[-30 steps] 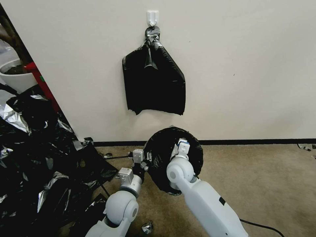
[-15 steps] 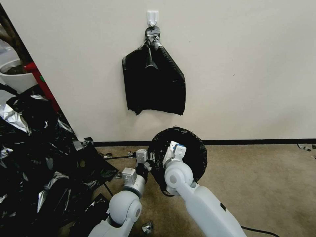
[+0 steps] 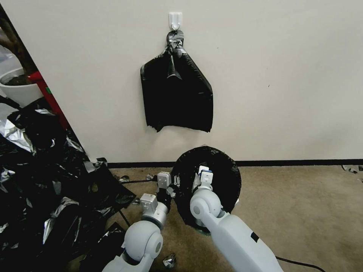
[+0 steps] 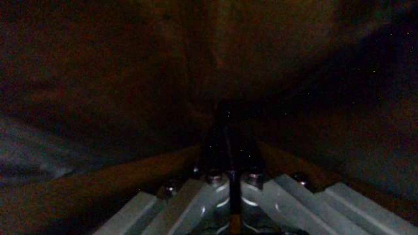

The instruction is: Place a trash bag onto the trash bin.

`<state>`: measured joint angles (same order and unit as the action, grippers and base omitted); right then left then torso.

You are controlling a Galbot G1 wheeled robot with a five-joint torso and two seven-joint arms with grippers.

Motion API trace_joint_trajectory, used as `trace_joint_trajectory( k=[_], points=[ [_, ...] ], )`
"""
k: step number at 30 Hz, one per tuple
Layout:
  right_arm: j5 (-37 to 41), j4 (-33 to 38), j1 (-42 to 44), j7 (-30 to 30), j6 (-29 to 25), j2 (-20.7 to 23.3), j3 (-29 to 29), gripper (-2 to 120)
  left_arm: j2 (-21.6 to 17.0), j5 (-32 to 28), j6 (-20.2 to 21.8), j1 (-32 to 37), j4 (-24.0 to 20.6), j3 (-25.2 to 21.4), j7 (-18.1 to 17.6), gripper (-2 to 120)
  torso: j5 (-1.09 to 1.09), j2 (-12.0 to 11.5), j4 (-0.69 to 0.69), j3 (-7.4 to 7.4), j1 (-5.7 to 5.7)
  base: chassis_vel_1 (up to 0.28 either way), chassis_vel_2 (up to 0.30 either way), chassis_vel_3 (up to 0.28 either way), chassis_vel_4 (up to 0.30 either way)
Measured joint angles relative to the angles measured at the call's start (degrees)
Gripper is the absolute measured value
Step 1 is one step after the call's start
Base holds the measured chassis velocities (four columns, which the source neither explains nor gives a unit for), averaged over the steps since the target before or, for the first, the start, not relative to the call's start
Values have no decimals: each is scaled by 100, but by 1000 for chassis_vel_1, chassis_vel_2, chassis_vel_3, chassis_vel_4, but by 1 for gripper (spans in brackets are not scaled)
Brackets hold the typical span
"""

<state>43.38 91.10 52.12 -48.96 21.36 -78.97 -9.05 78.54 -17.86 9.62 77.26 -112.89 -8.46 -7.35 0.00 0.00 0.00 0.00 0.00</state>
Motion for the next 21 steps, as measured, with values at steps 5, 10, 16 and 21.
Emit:
trace_joint_trajectory(
  k=[5, 10, 16, 21],
  points=[
    [-51, -9, 9, 31, -50, -5, 35, 0, -6, -2, 11, -2, -1, 3, 4, 2, 0, 0, 0, 0, 0, 0, 0, 0, 0],
    [-144, -11, 19, 32, -59, -5, 94, 0, -23, -18, 12, -18, 41, -37, 8, 2, 0, 0, 0, 0, 0, 0, 0, 0, 0],
    [-169, 293, 148, 10, -70, 42, 40, 0, -25, -202, 91, -85, 134, -134, -32, 2, -1, 0, 0, 0, 0, 0, 0, 0, 0],
    [-162, 546, 282, 72, -97, 72, -41, 0, -24, -295, 157, -107, 167, -162, -64, 2, -1, 0, 0, 0, 0, 0, 0, 0, 0]
  ],
)
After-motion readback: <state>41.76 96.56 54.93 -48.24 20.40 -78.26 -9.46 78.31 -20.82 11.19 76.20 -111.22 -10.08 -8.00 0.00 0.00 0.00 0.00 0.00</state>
